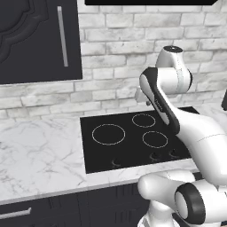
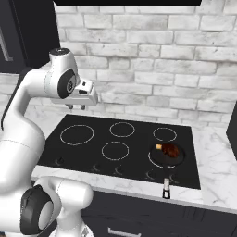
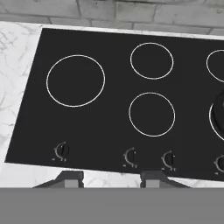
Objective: Pick up the pan with the steak in it and place it on the dining table. Then place the steak on the plate.
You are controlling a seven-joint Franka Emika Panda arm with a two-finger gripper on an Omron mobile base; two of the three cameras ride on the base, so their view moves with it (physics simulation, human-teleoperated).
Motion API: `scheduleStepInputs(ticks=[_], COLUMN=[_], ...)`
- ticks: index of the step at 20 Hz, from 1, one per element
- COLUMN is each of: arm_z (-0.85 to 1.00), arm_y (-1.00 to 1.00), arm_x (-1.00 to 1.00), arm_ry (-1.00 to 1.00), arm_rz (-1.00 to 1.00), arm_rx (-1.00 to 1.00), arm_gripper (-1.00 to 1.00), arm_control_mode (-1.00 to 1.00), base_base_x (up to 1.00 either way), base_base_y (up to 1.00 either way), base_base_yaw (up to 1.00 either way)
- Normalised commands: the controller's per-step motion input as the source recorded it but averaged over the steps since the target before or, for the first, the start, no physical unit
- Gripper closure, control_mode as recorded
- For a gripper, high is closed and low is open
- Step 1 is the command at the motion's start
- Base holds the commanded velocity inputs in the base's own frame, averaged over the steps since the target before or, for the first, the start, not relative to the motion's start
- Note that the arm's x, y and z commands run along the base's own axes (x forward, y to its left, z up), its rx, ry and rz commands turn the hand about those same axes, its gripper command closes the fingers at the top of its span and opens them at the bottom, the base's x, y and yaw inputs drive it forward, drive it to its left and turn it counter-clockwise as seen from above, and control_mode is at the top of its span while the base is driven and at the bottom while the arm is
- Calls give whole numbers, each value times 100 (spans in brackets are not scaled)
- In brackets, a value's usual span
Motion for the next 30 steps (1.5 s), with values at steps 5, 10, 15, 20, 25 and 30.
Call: scheduleStepInputs(ticks=[5,10,15,20,25,30], arm_z=[-8,-7,-3,-15,-28,-38], arm_y=[0,-13,-44,-57,-67,-75], arm_x=[-4,-42,-60,-45,-20,-5], arm_ry=[0,-3,-5,0,3,6], arm_rz=[0,0,0,0,-1,-2], arm_rx=[-1,0,0,-2,-5,-7], arm_gripper=[-100,-100,-100,-100,-100,-100], arm_control_mode=[-100,-100,-100,-100,-100,-100], base_base_x=[0,0,0,0,0,0], base_base_y=[0,0,0,0,0,0], base_base_yaw=[0,0,0,0,0,0])
